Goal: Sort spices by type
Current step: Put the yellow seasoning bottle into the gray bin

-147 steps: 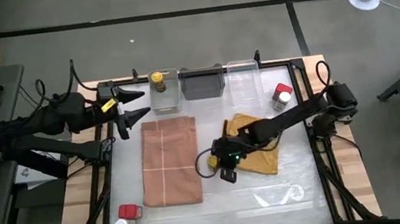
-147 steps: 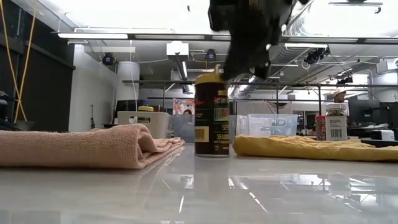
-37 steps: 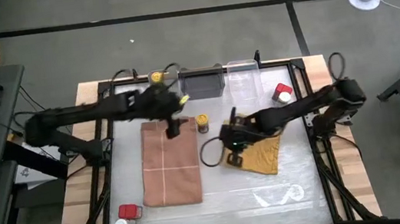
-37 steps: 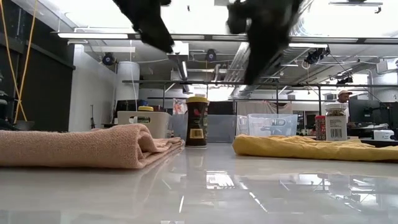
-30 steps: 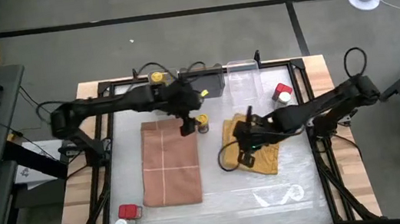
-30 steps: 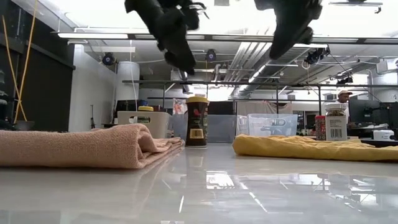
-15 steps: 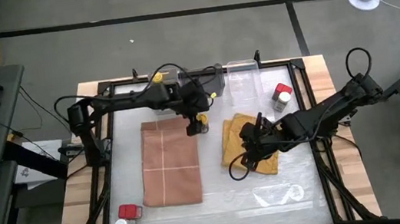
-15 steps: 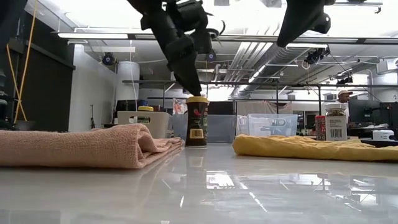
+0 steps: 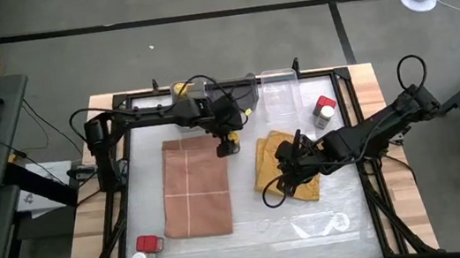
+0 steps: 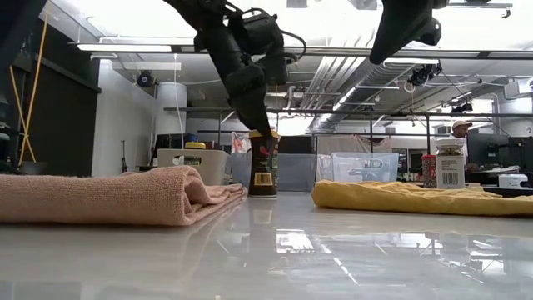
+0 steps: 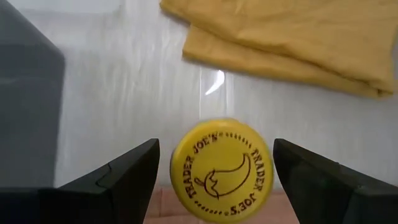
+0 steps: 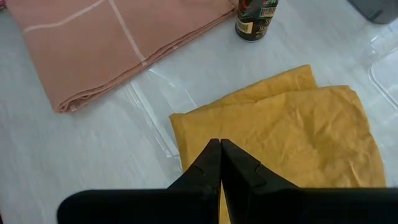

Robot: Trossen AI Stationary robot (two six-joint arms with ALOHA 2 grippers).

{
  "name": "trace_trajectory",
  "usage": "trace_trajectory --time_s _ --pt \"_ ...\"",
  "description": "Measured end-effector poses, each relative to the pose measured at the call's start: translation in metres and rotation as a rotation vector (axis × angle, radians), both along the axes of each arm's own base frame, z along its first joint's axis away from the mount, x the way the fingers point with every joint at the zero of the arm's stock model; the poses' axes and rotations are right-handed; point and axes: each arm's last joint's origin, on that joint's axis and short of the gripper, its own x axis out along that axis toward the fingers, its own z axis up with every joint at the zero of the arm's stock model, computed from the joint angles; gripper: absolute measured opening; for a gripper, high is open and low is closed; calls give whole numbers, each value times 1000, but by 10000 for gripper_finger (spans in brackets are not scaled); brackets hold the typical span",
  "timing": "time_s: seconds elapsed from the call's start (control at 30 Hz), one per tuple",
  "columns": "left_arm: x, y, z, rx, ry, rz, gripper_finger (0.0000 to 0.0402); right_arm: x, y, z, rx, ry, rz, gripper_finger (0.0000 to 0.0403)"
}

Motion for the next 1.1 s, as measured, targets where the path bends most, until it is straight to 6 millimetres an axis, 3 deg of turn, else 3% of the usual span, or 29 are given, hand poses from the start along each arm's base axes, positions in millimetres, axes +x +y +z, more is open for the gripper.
trace_trajectory --time_s 0.37,0.47,0.6,0.67,0.77,0.87,1.0,1.1 --pt "6 4 -18 70 39 43 291 0 0 0 -4 0 0 0" --pt "6 4 -18 81 39 49 263 0 0 0 -5 1 0 0" --pt "8 5 -17 88 21 52 196 0 0 0 -9 0 -1 0" --pt "7 5 -11 89 13 52 192 0 -1 0 -10 -1 -1 0" --pt "4 5 14 111 -46 43 192 0 -1 0 -20 -1 5 0" --pt "-9 7 56 142 -142 53 192 0 -1 0 -42 -3 6 0" --pt "-52 19 113 254 -231 139 192 1 -5 0 -51 -2 -7 0" --pt "-92 37 139 346 -217 256 192 2 -7 0 -51 -2 -14 0"
